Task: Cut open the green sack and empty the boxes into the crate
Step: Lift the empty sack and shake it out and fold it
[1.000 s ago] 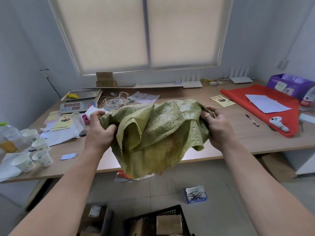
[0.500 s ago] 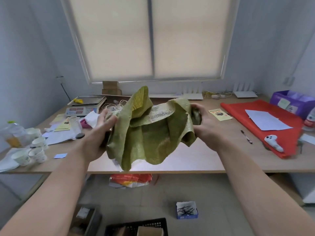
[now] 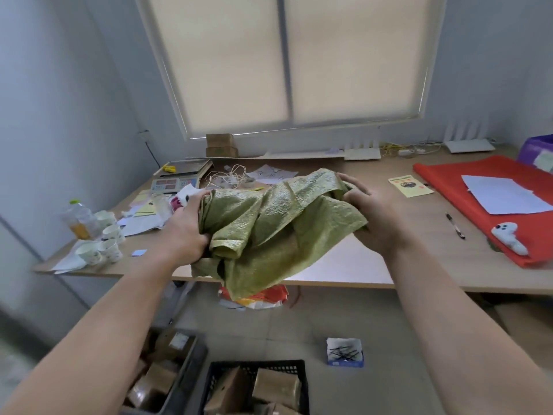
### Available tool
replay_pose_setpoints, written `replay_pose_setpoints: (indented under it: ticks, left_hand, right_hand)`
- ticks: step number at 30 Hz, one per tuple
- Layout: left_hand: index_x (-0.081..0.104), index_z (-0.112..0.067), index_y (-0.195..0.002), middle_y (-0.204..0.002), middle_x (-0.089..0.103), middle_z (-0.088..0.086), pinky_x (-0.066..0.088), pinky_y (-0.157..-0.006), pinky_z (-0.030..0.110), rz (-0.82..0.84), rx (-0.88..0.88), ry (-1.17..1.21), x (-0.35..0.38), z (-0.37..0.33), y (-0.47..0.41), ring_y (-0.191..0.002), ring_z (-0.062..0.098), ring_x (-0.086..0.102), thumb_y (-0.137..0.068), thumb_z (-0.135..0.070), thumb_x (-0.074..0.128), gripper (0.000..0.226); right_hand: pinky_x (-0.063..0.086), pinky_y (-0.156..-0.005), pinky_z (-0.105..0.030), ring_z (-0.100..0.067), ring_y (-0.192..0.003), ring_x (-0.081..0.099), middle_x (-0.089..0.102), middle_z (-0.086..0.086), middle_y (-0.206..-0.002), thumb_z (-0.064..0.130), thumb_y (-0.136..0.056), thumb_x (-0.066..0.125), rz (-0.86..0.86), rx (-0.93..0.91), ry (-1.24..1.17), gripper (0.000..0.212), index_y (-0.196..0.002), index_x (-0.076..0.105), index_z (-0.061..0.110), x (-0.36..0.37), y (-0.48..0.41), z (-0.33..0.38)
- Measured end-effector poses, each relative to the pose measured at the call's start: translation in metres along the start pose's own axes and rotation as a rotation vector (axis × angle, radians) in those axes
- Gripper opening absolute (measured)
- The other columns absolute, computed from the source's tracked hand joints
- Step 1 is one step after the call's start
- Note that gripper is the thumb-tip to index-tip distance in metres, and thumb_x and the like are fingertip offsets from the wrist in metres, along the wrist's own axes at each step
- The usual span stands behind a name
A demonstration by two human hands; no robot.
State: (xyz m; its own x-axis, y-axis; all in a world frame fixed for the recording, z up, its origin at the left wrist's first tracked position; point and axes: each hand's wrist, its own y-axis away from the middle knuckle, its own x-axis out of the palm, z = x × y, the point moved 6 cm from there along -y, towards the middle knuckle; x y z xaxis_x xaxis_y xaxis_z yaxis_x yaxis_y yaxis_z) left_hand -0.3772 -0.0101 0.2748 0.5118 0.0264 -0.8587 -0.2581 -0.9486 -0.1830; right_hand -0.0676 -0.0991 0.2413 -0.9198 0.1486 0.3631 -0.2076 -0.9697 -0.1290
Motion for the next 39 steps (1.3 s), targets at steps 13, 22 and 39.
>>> replay_pose_setpoints:
  ticks: [13,22,39]
  left_hand:
    - [0.014,-0.052,-0.146,-0.125,0.051,0.015,0.045,-0.092,0.048,-0.205,-0.005,0.159,-0.005,-0.023,0.05,-0.111,0.038,0.052,-0.082,-0.001,0.058,0.093]
    - [0.042,-0.037,-0.137,-0.109,0.063,0.002,0.046,-0.09,0.038,-0.292,-0.191,0.494,0.016,0.04,0.152,-0.102,0.03,0.059,-0.08,-0.014,0.062,0.064]
    - [0.032,-0.029,-0.15,-0.133,0.058,0.014,0.039,-0.096,0.04,-0.025,-0.619,0.278,0.175,0.143,0.267,-0.122,0.039,0.05,-0.087,-0.004,0.048,0.07]
  right_hand:
    - [0.041,-0.109,-0.034,-0.021,-0.117,0.053,0.047,-0.009,-0.135,0.021,-0.072,0.079,-0.366,-0.104,0.812,0.083,-0.145,0.042,0.033,-0.011,0.078,0.02]
    - [0.038,-0.104,-0.031,-0.029,-0.119,0.052,0.052,-0.016,-0.129,0.019,-0.081,0.079,-0.417,-0.048,0.915,0.071,-0.144,0.048,0.032,0.007,0.164,-0.029]
    - [0.038,-0.11,-0.035,-0.016,-0.114,0.049,0.033,-0.002,-0.137,0.027,-0.098,0.055,-0.215,0.45,0.699,0.045,-0.142,0.048,0.026,-0.034,0.24,-0.226]
